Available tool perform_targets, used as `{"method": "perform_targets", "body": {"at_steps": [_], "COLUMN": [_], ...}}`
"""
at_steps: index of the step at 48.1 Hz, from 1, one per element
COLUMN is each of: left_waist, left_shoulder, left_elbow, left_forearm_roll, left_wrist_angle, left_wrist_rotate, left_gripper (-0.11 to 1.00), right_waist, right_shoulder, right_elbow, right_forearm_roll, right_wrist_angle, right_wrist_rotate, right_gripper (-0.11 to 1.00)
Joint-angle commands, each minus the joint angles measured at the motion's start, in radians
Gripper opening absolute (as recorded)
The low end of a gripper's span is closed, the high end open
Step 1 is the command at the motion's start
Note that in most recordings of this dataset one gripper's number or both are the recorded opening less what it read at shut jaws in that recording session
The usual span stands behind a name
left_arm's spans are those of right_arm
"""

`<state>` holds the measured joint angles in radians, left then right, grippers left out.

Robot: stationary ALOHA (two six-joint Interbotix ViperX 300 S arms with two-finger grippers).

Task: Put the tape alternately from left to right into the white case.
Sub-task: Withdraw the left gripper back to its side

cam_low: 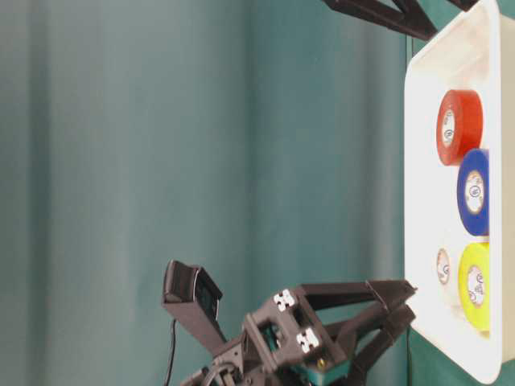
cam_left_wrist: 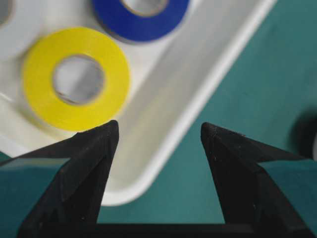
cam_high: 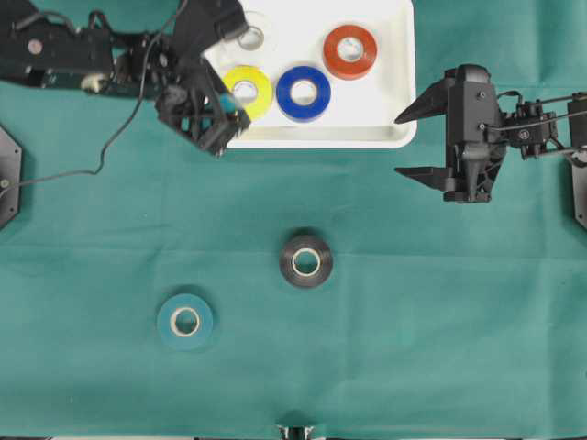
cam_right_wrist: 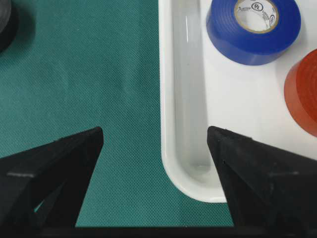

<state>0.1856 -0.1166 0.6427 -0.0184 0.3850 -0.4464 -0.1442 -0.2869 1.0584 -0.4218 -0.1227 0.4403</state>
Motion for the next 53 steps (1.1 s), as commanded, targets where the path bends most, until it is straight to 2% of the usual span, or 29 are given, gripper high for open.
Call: {"method": "perform_targets", "body": {"at_steps": [1,6,16,25,35,53], "left_waist": [-0.034,-0.074,-0.150,-0.193,-0.232,-0.233], "left_shoulder": [-0.037,-0.052,-0.086,-0.100,-0.121,-0.150], "left_elbow": [0.006,0.028,0.067,0.107,0.170,0.219], "left_forearm_roll": [0.000,0.000,0.000,0.000,-0.002,-0.002], "left_wrist_angle": [-0.020,-0.044,-0.114,-0.175,-0.218,-0.302], "left_wrist_rotate": [0.005,0.031,0.137,0.175,0.268,0.287], "left_gripper": [0.70,0.70,0.70,0.70,0.70,0.70], "right_waist": [0.002,0.002,0.002,0.002,0.002,0.003], "right_shoulder": [-0.012,-0.012,-0.012,-0.012,-0.012,-0.012], "right_elbow": [-0.009,-0.009,-0.009,-0.009,-0.008,-0.009], "right_forearm_roll": [0.003,0.003,0.003,0.003,0.003,0.003], "right_wrist_angle": [-0.008,-0.006,-0.008,-0.006,-0.008,-0.008], "right_wrist_rotate": [0.000,0.000,0.000,0.000,0.000,0.002], "right_gripper": [0.83,0.83,0.83,0.83,0.83,0.83]}}
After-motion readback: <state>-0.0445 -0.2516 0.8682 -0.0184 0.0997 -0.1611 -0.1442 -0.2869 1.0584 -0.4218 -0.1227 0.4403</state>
